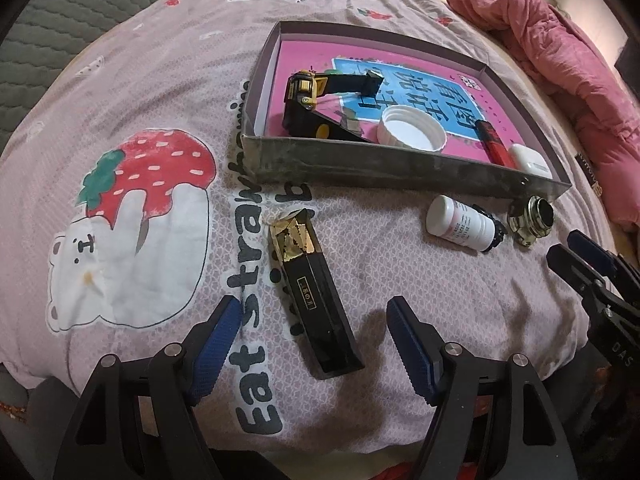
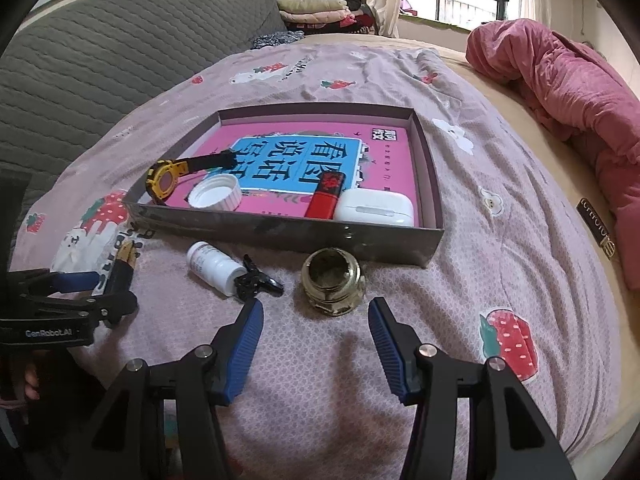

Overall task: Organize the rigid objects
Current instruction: 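Move the left tool to the black box while the right tool approaches the brass fitting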

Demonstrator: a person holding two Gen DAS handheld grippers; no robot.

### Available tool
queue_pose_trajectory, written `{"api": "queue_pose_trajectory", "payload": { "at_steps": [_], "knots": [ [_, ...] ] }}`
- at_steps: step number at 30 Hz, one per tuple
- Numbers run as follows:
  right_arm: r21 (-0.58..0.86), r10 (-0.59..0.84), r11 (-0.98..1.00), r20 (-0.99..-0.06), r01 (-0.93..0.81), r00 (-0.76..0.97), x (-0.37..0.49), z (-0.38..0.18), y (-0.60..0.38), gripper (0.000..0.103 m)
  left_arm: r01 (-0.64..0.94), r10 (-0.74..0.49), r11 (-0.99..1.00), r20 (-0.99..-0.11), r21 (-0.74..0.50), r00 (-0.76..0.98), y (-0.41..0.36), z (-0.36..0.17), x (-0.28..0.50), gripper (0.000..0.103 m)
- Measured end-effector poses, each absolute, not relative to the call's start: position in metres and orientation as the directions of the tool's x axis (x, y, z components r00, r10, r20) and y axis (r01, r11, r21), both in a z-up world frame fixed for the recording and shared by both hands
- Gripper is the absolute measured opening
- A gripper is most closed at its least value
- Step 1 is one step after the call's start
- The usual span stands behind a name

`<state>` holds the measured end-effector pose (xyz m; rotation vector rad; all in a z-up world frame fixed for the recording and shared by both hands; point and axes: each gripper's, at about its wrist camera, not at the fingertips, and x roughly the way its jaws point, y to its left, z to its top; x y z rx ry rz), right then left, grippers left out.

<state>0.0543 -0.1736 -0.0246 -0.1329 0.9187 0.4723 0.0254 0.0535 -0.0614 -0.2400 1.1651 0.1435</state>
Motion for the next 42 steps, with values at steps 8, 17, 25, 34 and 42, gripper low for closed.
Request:
{"api": "queue_pose_trajectory", "payload": {
  "at_steps": [8, 17, 25, 34, 42],
  "knots": [
    [0.072, 0.3, 0.911, -0.791, -0.405, 0.534, 0.063, -0.035, -0.181, 0.054, -0.227, -0.032, 0.965, -0.913, -0.135, 0.406, 0.05, -0.064, 0.034, 0.067],
    [0.068, 0.295, 0.912, -0.793, -0.404, 0.532, 0.066, -0.042, -0.18, 0.054, -0.227, -0.065, 0.958, -0.903, -0.176, 0.425, 0.052, -0.068, 0.04, 0.056],
    [0.068, 0.293, 0.914, -0.791, -0.399, 0.537, 0.067, -0.043, -0.182, 0.054, -0.244, -0.091, 0.945, -0.894, -0.216, 0.438, 0.056, -0.069, 0.038, 0.051],
    [0.068, 0.305, 0.908, -0.784, -0.413, 0.541, 0.074, -0.044, -0.18, 0.054, -0.245, -0.108, 0.94, -0.887, -0.239, 0.448, 0.058, -0.07, 0.038, 0.032],
    [0.065, 0.323, 0.896, -0.774, -0.439, 0.544, 0.079, -0.047, -0.173, 0.054, -0.236, -0.107, 0.944, -0.888, -0.232, 0.448, 0.057, -0.073, 0.041, 0.025]
  ]
}}
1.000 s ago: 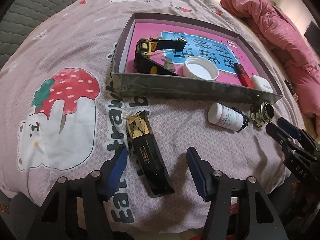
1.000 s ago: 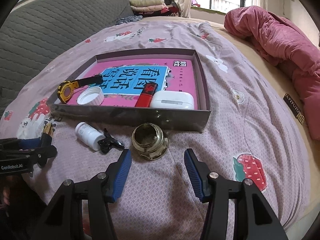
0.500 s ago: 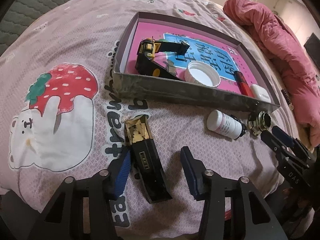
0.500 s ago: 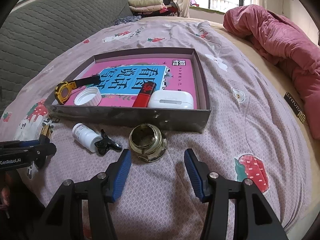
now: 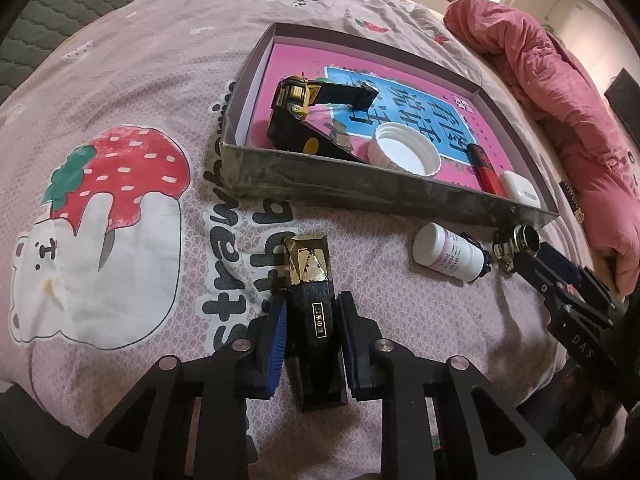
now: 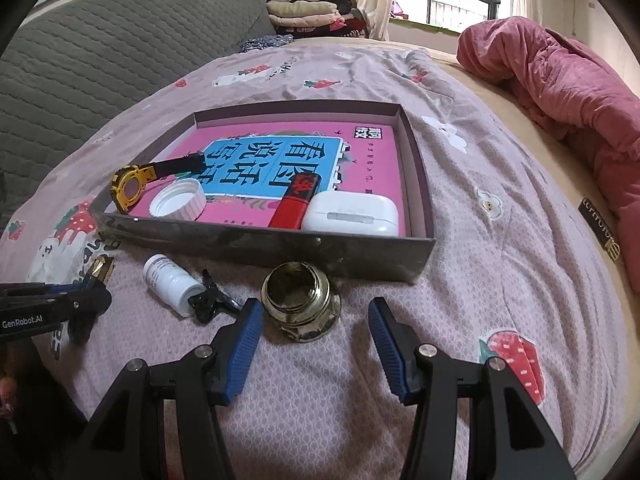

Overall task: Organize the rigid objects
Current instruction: 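Move the left tool to the black box while the right tool approaches the brass fitting, then close the left gripper on the black box while the right gripper closes on the brass fitting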

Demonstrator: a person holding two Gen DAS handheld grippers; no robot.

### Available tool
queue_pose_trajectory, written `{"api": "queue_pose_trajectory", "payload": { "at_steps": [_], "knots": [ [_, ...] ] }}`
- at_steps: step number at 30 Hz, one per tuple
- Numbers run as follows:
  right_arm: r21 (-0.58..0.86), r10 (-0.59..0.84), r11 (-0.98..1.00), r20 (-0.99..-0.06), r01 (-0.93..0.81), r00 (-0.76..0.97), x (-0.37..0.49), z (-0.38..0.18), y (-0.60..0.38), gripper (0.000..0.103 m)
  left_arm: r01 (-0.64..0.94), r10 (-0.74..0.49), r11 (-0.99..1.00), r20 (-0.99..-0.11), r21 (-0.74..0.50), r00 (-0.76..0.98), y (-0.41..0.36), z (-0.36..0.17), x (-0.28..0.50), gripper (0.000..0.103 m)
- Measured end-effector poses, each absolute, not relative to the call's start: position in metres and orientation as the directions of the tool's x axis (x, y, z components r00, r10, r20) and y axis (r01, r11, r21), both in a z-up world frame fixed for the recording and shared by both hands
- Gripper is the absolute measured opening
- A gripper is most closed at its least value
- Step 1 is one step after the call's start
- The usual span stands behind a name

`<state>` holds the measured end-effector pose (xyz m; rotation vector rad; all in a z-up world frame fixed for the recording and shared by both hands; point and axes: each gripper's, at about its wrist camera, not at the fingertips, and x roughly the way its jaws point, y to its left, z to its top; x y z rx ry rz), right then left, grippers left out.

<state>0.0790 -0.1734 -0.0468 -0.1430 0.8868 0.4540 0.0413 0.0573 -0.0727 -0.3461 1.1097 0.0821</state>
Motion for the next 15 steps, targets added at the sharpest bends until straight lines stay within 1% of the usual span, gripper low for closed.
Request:
{"api": "queue_pose_trajectory", "payload": {
  "at_steps": [15],
  "knots": [
    [0.009, 0.298, 0.883, -0.784, -0.47, 0.545, 0.088, -0.063, -0.161, 0.054, -0.224, -0.067, 0.958, -0.894, -0.182, 0.443, 0.049, -0.077, 0.048, 0.025]
  ]
}}
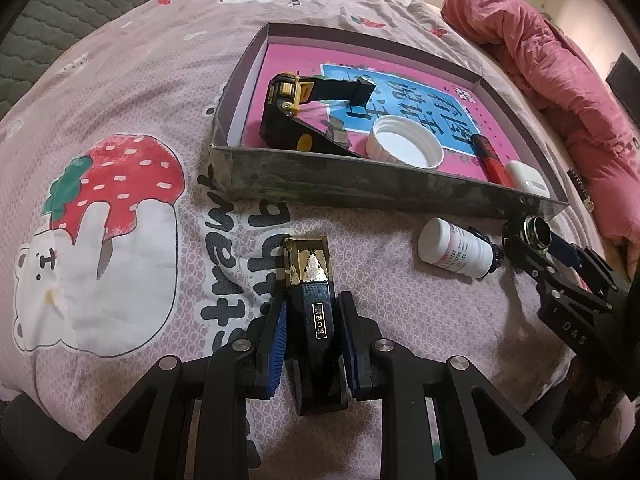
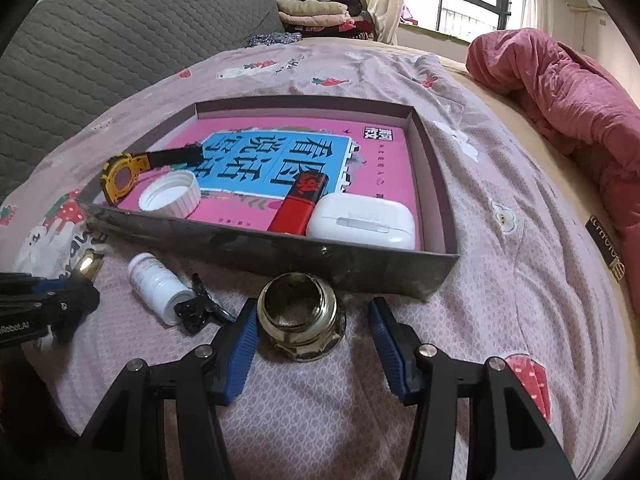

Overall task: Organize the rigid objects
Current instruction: 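Close the left gripper on the black box while the right gripper closes on the brass fitting, then lift the black box with the left gripper while the right lifts the brass fitting toward the tray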

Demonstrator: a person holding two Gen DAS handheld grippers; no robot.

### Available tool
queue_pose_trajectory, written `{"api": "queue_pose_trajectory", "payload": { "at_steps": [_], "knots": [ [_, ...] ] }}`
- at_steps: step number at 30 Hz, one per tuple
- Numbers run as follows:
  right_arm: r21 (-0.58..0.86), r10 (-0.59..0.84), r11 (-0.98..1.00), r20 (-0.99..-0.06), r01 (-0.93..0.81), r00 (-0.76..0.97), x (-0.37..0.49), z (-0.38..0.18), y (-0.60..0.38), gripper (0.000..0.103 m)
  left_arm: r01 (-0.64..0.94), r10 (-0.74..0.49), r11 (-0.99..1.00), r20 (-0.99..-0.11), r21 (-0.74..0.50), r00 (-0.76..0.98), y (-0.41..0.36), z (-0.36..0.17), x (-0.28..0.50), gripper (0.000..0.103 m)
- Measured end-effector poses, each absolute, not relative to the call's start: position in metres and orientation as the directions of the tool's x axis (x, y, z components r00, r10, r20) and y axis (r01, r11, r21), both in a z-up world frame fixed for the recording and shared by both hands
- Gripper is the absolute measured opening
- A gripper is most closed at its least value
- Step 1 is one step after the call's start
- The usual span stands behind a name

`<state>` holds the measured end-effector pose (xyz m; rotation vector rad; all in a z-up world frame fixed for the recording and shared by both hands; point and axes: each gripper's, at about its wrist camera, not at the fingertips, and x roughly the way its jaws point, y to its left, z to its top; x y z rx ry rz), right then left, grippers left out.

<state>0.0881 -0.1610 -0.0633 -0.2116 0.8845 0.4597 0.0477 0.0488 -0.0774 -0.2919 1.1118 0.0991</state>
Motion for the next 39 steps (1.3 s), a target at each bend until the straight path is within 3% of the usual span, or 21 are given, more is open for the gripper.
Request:
{"api": "queue_pose_trajectory", "payload": {
  "at_steps": [3, 26, 39],
  "knots": [
    [0.038, 0.33, 0.876, -0.774, -0.481, 0.541, 0.088, -0.063, -0.164, 0.043, -0.219, -0.063, 0.959, -0.893, -0.177, 0.445, 0.048, -0.078, 0.048, 0.025],
    [0.126, 0.393, 0.874, -0.752, -0.47, 0.529, 0.074, -0.044, -0.181, 0.043, -0.144, -0.043, 0.978, -0.829, -0.147, 0.557, 0.042, -0.036, 0.036, 0.023],
    [0.117, 0.417, 0.87, -0.693, -0.48, 0.588, 0.062, -0.014, -0.181, 0.043, -0.13, -0.053, 0.978, -0.792, -0.165, 0.608, 0.037, -0.014, 0.03, 0.023]
  ]
}}
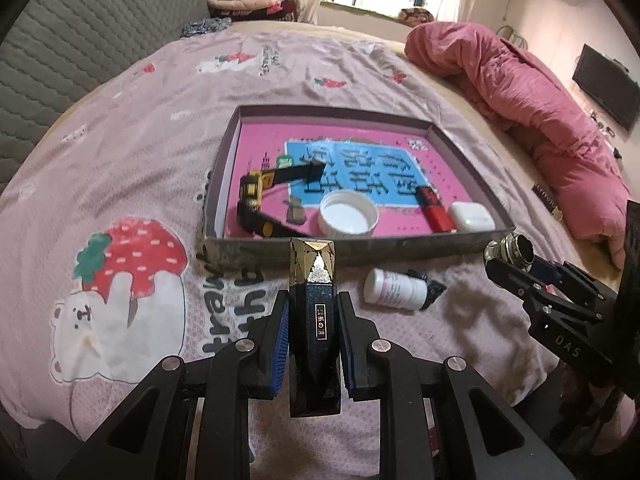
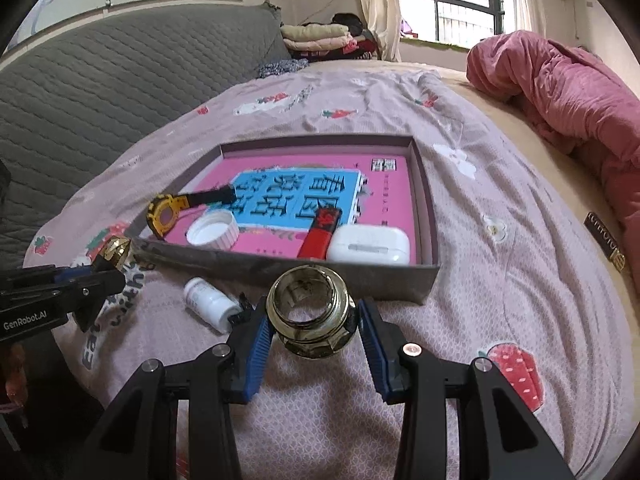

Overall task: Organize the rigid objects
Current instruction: 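Lift the black box with the left gripper while the right lifts the brass fitting toward the tray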

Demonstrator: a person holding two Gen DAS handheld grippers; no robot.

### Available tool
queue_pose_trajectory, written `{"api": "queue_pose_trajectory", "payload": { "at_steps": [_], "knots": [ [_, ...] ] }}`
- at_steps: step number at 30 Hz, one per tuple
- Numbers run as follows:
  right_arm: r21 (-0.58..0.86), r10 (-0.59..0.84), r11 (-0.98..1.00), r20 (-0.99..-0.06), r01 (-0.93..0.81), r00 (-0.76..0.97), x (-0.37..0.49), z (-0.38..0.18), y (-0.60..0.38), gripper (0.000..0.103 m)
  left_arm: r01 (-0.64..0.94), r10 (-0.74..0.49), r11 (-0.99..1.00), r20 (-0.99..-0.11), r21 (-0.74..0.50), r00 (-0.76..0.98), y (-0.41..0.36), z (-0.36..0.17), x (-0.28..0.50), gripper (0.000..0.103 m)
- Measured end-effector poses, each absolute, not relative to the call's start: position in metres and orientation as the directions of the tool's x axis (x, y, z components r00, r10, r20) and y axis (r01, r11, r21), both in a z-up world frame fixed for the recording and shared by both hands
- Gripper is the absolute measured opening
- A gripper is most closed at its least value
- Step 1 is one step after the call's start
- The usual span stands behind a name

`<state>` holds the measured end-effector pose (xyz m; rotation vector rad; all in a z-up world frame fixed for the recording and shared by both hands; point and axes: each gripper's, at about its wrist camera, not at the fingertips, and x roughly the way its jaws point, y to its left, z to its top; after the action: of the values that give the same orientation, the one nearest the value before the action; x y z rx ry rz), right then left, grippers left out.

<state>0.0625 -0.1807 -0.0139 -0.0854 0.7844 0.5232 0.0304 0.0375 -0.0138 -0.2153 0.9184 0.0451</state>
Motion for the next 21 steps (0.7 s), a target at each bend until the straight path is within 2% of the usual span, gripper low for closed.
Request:
{"api": "queue_pose_trajectory", "payload": {
  "at_steps": [14, 21],
  "knots": [
    [0.142, 0.451, 0.868, -0.628, -0.477, 0.634, 0.077, 0.017, -0.17, 0.043, -0.158, -0.057, 0.962, -0.733, -0.221, 0.678, 0.047, 0.014, 0.068, 0.022],
    [0.149, 0.45, 0.872, -0.615, -0.466, 0.647, 0.089, 0.022, -0.169, 0.043, -0.174, -0.046, 0.96, -0.734, -0.221, 0.678, 0.053, 0.015, 0.092, 0.023]
  ]
}}
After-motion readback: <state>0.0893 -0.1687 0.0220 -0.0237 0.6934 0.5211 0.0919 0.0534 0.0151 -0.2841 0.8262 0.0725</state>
